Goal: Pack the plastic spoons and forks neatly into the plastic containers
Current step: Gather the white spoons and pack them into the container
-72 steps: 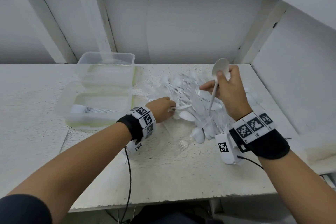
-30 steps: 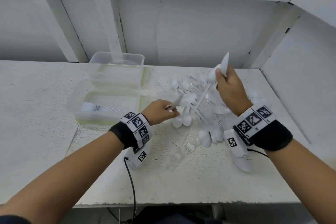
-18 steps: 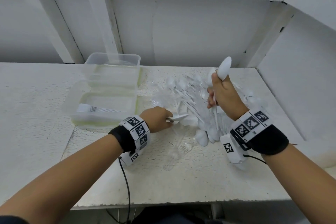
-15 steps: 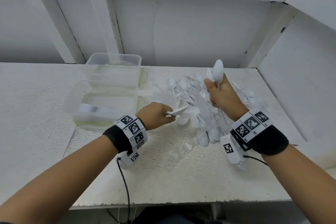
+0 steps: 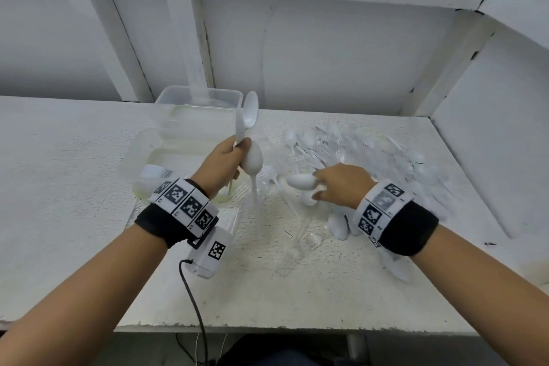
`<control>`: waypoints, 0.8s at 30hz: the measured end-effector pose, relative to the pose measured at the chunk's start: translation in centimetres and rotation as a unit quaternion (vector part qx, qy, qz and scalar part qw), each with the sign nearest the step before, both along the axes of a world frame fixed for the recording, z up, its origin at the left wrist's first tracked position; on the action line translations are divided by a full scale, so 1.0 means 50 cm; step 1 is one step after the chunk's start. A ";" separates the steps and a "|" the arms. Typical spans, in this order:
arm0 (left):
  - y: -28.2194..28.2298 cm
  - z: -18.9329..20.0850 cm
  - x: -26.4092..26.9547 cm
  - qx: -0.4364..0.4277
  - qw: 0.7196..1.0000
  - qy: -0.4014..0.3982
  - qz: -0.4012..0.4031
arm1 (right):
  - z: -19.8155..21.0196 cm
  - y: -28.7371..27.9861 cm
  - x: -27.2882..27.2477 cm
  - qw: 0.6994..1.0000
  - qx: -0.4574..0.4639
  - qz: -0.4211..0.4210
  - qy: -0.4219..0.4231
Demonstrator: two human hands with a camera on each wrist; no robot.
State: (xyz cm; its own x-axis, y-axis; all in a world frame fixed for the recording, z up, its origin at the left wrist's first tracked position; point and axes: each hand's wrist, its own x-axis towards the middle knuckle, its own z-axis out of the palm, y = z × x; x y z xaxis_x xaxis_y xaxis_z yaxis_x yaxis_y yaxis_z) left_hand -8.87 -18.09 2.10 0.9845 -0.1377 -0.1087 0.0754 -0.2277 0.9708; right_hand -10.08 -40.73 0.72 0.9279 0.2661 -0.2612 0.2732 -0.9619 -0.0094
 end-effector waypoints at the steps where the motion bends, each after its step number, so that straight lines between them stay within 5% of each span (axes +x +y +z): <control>1: 0.002 -0.003 -0.002 0.000 1.000 0.006 0.000 | -0.005 0.009 0.002 0.999 -0.043 0.022 0.012; 8: 0.007 -0.019 -0.011 -0.018 0.999 0.027 0.014 | -0.035 0.052 0.004 0.980 -0.183 0.072 0.029; 12: 0.010 -0.021 -0.014 -0.030 0.999 0.038 0.013 | -0.032 0.047 0.008 0.987 -0.147 0.069 -0.023; 15: 0.013 -0.021 -0.016 -0.041 0.998 0.047 0.018 | -0.001 0.038 0.008 0.995 0.010 0.076 -0.067; 18: 0.013 -0.017 -0.017 -0.056 0.997 0.055 0.027 | 0.034 0.034 0.010 0.969 0.217 0.037 -0.112; 21: 0.008 -0.013 -0.019 -0.067 0.996 0.058 0.026 | 0.067 0.047 0.002 0.890 0.429 -0.044 -0.151; 24: 0.000 -0.009 -0.023 -0.082 0.994 0.067 0.027 | 0.095 0.063 -0.012 0.812 0.563 -0.112 -0.102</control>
